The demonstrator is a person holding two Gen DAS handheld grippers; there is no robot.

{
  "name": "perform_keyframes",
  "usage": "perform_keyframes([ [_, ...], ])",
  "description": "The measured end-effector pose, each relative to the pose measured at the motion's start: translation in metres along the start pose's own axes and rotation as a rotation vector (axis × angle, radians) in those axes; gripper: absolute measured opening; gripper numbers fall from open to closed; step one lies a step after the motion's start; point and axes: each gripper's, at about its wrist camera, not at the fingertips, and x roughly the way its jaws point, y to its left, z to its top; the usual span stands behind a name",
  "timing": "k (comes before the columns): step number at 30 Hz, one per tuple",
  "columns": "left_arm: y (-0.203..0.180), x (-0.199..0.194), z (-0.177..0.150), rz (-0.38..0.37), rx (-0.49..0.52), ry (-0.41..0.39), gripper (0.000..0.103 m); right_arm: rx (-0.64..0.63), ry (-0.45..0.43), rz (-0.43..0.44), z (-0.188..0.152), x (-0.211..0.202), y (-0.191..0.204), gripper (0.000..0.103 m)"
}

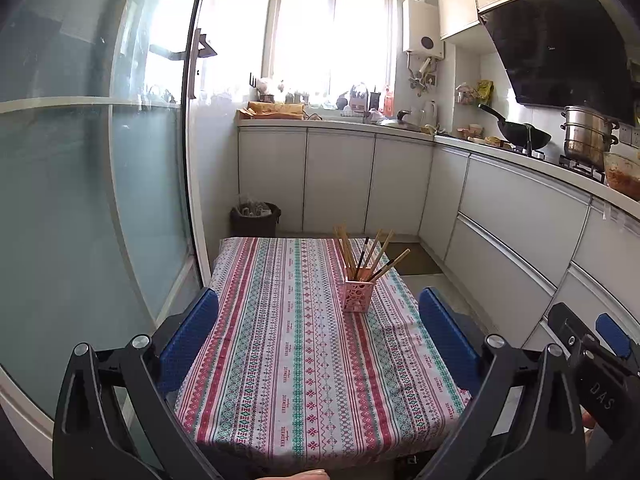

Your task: Organize utensils

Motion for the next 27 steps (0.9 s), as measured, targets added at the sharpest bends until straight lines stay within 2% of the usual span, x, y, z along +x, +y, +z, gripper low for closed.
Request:
perform_keyframes([
  [11, -0.009, -0.011, 0.000, -0.007, 0.018, -0.017, 0.096, -0.012, -0.027, 0.003, 0.006, -0.013, -0.003, 0.096],
  [27, -0.014, -0.013, -0.003, 0.002, 0.031, -0.021, 0.096, -0.008, -0.017, 0.017, 0.003, -0.011, -0.002, 0.096],
])
